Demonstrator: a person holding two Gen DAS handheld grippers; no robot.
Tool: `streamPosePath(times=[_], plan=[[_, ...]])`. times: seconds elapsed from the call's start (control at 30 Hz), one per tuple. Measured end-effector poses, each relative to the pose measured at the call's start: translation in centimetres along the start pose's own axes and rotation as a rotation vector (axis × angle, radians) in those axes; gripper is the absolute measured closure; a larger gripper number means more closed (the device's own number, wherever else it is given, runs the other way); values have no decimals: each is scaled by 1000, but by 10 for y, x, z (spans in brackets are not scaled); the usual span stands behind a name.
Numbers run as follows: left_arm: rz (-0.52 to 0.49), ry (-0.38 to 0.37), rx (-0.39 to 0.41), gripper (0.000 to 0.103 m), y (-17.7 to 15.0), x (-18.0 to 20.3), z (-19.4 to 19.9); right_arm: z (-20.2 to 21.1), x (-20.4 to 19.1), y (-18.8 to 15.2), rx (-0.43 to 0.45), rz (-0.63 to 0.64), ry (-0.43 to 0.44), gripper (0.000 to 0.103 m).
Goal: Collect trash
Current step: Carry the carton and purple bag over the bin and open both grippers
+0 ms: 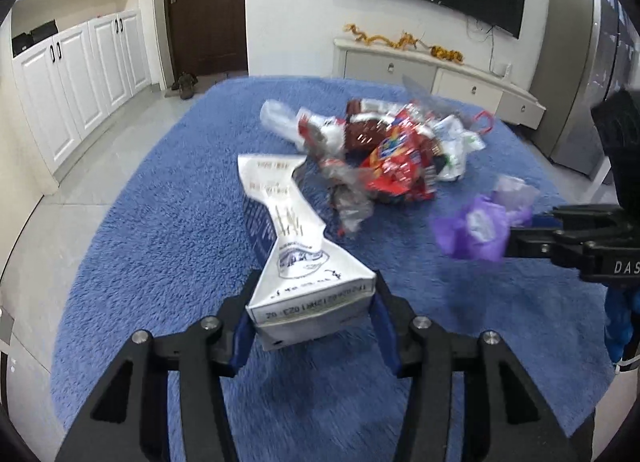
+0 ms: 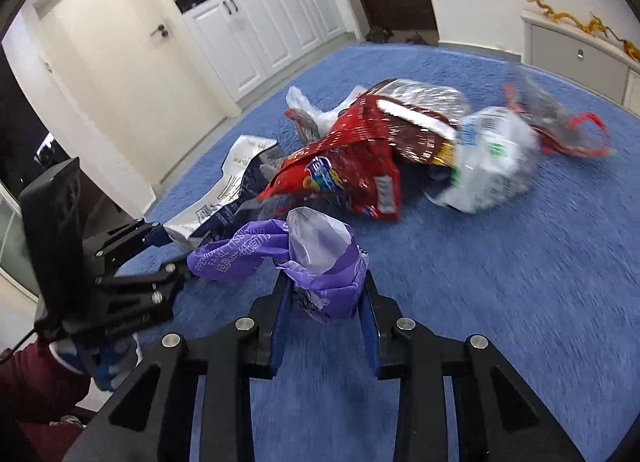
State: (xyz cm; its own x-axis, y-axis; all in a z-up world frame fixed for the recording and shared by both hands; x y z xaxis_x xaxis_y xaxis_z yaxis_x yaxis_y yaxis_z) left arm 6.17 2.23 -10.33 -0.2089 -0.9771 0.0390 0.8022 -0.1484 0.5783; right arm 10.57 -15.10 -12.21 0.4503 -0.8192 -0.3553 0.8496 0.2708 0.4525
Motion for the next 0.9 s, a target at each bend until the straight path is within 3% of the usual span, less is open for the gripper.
streamPosePath(times=[0.2,0.4,0.63,0.77,0.9], plan=[[-11,-34,73,55,-1,22,51,70,29,-49,119,-86,-20,72],[-126,-115,123,55,15,89,89,143,96,-113,239,-245,-129,72],[-335,-354,65,55,48,236,76,210,213,-209,308,-534,-365,71],[-431,-452,8,55,59,320,51,224,274,-248,291,-677,-445,71],[-483,-535,-79,55,65,400,16,224,322,-273,273,-770,-471,70]])
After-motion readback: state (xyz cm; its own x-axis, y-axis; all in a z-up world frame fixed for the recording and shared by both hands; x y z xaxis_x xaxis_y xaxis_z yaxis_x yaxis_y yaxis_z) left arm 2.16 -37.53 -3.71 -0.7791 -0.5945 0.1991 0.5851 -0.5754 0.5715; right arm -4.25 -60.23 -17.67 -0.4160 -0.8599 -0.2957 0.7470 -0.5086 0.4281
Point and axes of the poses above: each gripper's, at about its wrist camera, not at the fingertips, and z roughly against the way its jaws point, x to its right, y to its top, the point moved 5 cm from there along -z, roughly the way its jaws point, and after that the axes turned 8 degrees about -x, right-handed, at the moved point
